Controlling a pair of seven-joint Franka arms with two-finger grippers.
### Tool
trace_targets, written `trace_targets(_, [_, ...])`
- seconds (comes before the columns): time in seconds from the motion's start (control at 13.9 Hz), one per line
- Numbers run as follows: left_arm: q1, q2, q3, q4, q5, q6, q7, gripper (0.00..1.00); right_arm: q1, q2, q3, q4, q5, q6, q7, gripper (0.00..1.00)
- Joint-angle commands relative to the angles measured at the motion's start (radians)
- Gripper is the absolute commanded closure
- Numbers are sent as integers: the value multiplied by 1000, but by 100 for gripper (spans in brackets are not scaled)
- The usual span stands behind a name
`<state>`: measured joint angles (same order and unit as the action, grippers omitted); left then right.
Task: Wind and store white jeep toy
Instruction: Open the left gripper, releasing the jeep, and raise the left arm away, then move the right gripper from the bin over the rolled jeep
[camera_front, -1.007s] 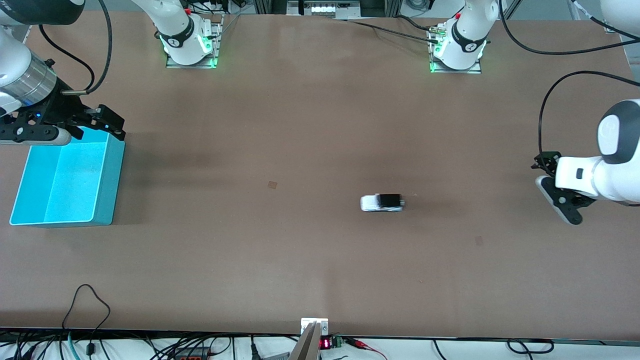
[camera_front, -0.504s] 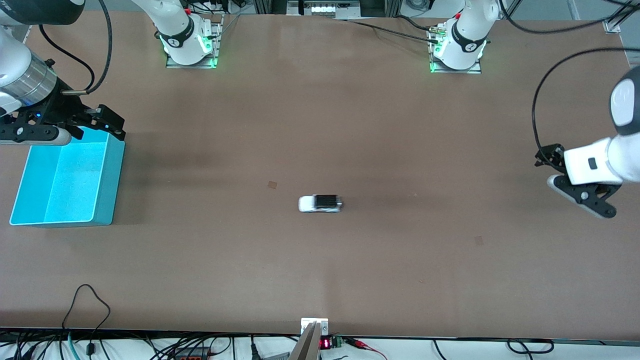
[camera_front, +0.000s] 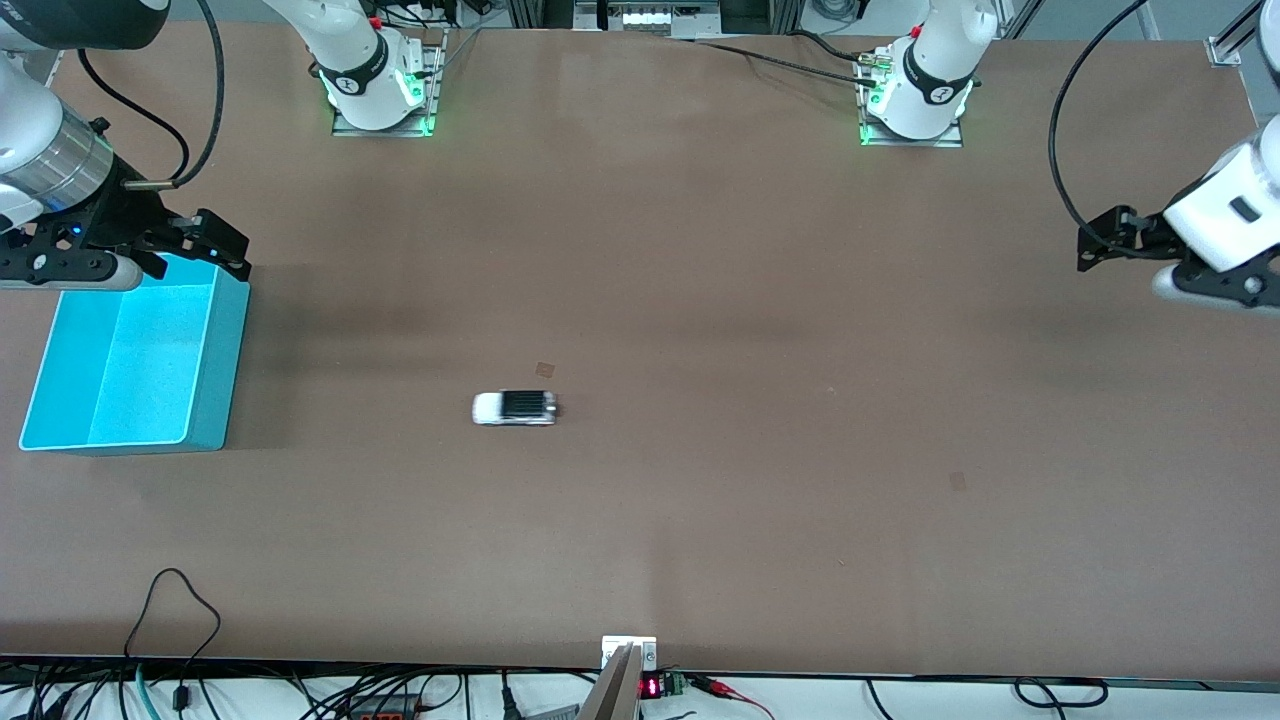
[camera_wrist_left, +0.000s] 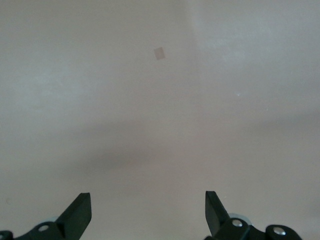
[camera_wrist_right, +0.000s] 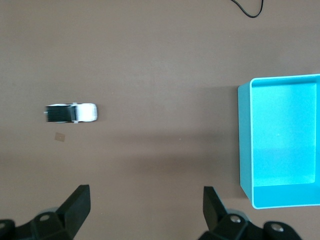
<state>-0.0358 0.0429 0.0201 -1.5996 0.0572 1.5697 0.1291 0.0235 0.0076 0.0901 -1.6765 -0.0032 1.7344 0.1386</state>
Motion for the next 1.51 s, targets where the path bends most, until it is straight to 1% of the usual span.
trace_targets(0.0, [-30,-21,26,-40,-17,62,-54,0,1,-23,-1,-15,14,-7,7,0])
trace_targets(0.14, [-29,-58,29,-78,-74,73,-52,0,1,-23,-1,-15,14,-7,7,0])
trace_targets(0.29, [-21,-81,34,-102,-79,69,-54,0,1,-21,-1,-15,14,-7,7,0])
trace_targets(0.65, [-21,-77,23,-91,-73,69,-42,0,1,-21,-1,-15,14,-7,7,0])
trace_targets(0.94, [-19,-78,24,-91,-74,62,-40,0,-2,9,-1,-20,14,-24,-11,0])
trace_targets(1.08, [-21,-77,23,-91,-74,64,-45,0,-2,55,-1,-19,11,-46,-17,0])
trace_targets(1.22, [-19,-78,21,-91,-74,59,-45,0,-1,95,-1,-11,12,-39,-94,0])
trace_targets(1.37, [-21,-77,21,-91,-74,64,-51,0,0,153,0,-6,12,-32,-201,0])
trace_targets(1.44, [-21,-75,21,-89,-74,66,-51,0,12,184,0,-5,12,-21,-299,0])
